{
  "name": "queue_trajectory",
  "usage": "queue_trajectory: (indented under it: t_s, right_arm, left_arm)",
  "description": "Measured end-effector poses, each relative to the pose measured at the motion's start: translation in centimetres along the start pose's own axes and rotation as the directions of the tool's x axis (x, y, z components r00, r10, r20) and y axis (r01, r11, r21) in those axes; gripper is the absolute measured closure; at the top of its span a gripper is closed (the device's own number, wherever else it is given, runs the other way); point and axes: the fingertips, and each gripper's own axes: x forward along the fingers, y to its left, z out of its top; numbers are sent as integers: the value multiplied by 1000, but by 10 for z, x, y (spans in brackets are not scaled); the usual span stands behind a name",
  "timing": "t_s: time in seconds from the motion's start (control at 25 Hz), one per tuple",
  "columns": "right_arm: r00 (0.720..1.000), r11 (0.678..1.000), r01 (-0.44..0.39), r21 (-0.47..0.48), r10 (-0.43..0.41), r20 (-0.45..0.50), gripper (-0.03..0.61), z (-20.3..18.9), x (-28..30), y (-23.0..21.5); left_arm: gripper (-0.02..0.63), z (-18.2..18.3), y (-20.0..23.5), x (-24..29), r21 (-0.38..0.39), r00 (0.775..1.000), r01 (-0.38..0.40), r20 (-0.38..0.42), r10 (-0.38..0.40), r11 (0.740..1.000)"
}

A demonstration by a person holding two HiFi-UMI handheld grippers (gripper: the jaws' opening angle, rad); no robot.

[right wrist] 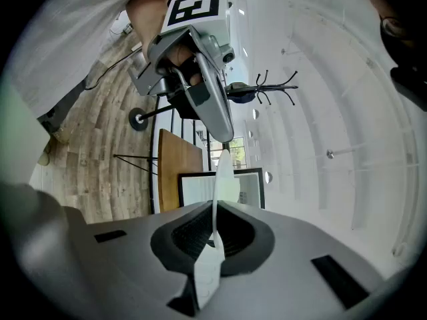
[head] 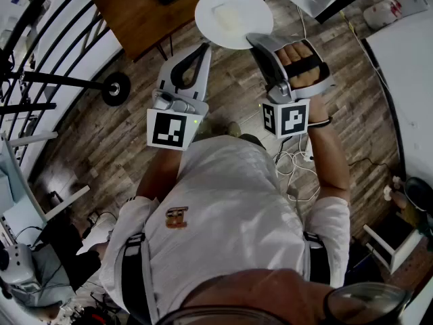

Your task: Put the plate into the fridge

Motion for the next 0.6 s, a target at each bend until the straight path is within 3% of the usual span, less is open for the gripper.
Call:
queue_trajectory:
  t_s: [0.6]
  right_arm:
    - [1000, 1000, -9, 23, 9, -7, 540, 2, 6, 0]
  left_arm:
    - [594, -4, 5, 5, -13, 1000, 22, 2, -22, 1000]
